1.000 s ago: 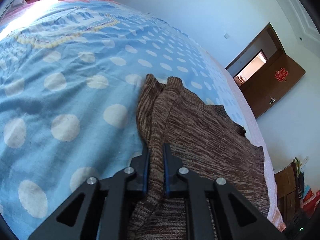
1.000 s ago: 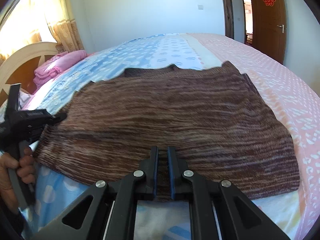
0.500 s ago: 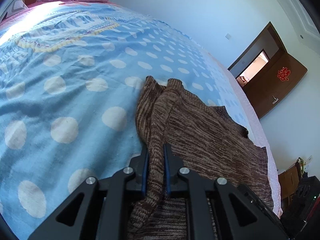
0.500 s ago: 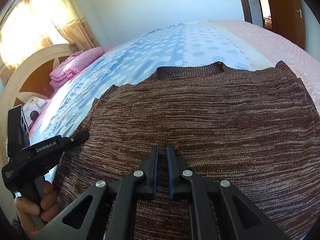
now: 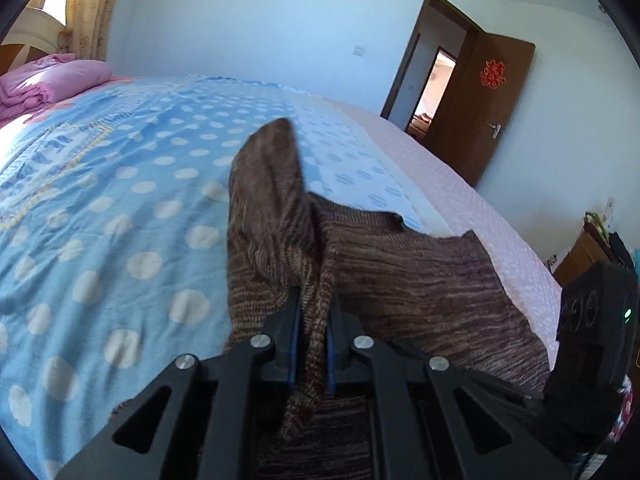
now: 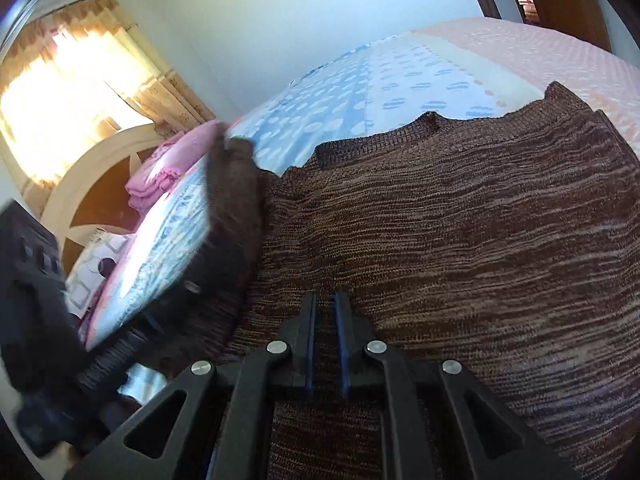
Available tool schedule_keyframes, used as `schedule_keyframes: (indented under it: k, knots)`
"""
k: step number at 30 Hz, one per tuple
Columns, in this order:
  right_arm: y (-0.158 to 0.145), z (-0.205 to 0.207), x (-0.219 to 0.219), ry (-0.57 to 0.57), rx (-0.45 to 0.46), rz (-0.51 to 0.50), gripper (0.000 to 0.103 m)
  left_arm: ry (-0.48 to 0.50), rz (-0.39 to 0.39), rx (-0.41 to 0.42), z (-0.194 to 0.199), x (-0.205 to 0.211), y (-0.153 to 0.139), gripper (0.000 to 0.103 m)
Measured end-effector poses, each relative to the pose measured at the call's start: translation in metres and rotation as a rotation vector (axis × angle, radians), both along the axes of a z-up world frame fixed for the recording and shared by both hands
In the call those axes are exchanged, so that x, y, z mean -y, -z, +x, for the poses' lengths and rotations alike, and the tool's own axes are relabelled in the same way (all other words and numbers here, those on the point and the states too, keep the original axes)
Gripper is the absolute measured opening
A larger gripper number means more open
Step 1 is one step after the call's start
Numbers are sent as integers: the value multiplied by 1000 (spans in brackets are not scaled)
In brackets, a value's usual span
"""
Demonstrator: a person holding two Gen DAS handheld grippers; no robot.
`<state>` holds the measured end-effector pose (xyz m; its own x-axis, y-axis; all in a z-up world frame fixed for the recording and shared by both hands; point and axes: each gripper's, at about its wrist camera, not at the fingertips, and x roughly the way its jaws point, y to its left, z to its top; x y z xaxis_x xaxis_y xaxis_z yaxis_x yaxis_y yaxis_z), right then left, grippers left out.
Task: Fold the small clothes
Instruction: 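Lift the sweater edge with both tools and fold it over the other half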
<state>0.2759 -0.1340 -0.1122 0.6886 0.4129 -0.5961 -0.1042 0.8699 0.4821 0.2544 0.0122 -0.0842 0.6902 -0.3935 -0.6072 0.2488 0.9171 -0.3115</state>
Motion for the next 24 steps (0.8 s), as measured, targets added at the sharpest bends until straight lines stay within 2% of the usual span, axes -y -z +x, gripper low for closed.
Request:
schedule_keyframes:
  k: [3,4,5,7,9,11,16,18,19,20,24]
  knots:
    - [-7,0,9,-14,3,23,11,16,5,-21,1,6,8,10]
    - [-10,2,13,-20,6,39,22,15,1,-18,1,6,7,10]
    - [-13,5,17,-23,9,60,41,14,-5,-21,3,6,8,10]
    - [-21,15,24,-28,27,130,57,14,-11,-25,3,6,9,10]
    - [-30,27,26,-53,44,199,57,14,-7,-21,0,8,9,10]
    - [-34,44,22,-84,21,226,57,16,-5,-20,0,9,9,10]
    - [-20,84,-3,-142,-69,257,57,18,-27,-20,0,6,11,10]
    - [-10,95,-14,-144,-128,221,55,20,-34,-21,0,5,11,10]
    - [-8,95,-18,-135,-137,196,37,20,-36,-22,0,5,11,10]
    - [-7,96,-21,-135,-132,175,14,21,-37,-23,0,5,11,10]
    - [-11,92,-23,-126,-106,141,14,23,-16,-22,0,7,10,10]
